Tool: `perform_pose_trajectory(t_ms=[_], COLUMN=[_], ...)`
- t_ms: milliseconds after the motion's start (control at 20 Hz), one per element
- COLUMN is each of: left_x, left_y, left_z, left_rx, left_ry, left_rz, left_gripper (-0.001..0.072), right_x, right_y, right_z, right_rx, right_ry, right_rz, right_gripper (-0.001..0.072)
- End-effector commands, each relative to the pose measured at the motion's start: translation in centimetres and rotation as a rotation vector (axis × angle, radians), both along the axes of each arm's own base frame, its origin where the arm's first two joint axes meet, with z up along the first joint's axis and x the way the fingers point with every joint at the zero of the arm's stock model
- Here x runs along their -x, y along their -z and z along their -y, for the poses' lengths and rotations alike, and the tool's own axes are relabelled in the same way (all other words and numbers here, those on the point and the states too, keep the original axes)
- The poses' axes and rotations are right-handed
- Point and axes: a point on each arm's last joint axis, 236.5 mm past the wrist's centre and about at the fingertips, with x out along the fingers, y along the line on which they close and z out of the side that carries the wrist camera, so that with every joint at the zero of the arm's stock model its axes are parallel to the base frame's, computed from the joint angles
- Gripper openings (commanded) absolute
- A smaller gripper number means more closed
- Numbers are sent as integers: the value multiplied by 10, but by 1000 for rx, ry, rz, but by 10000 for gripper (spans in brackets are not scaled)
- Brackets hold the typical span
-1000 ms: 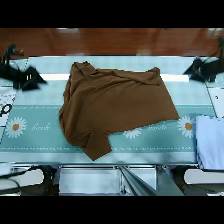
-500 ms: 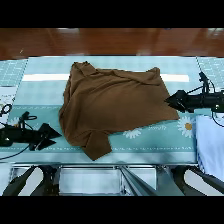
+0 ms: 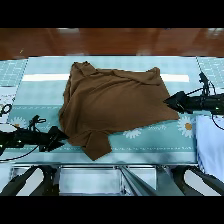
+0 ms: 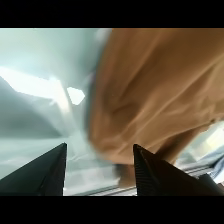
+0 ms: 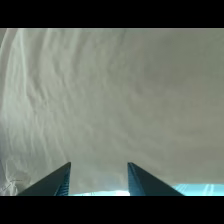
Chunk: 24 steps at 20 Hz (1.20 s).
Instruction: Fold the shirts.
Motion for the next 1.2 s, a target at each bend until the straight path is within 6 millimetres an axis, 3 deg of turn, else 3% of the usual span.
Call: perform_pose_trajectory(t_ms=[0,150,200,250,300,450,550,600,700,850,1150], left_x=[-17,-21,-19,-18,-22,-40,-51,-56,-61,-61,-63], left_y=[12,20,20,19,16,-2,-11,-14,-15,-14,-13], left_z=[6,29,36,37,35,29,28,27,25,25,23], left_rx=[-25,16,40,57,63,80,80,77,68,66,57], left_ry=[2,41,79,109,112,116,123,122,118,117,110], left_rz=[54,51,50,50,57,105,135,147,161,162,168], left_gripper=[507,505,468,122,35,35,35,35,35,35,35], right_x=[-3,-6,-9,-11,-12,-2,31,45,55,49,34], right_y=[0,-1,-3,-6,-9,-4,23,34,48,62,92], right_z=[2,3,7,15,28,95,140,149,145,125,108], right_rx=[4,0,-1,-4,-1,53,148,168,136,14,-158], right_ry=[12,36,48,69,98,240,347,368,340,287,299], right_rz=[8,12,17,23,25,-9,-154,-203,-248,-277,-324], right_gripper=[406,406,406,406,406,406,406,406,406,406,406])
